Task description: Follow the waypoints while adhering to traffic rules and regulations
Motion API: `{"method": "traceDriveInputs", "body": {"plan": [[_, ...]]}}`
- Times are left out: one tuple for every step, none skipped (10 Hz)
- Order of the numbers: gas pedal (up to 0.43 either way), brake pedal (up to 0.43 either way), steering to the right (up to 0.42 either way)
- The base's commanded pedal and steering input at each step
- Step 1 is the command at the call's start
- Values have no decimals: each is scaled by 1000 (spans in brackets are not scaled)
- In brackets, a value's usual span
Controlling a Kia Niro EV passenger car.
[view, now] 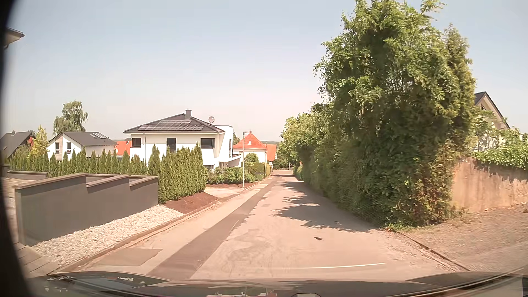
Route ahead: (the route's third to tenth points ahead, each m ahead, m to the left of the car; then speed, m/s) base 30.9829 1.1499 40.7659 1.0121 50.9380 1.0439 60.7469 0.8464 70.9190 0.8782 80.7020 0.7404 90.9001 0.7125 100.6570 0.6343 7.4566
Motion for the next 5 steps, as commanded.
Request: {"method": "traceDriveInputs", "body": {"plan": [[79,0,-16],[79,0,-15],[79,0,-13],[67,0,-11],[59,0,-10]]}}
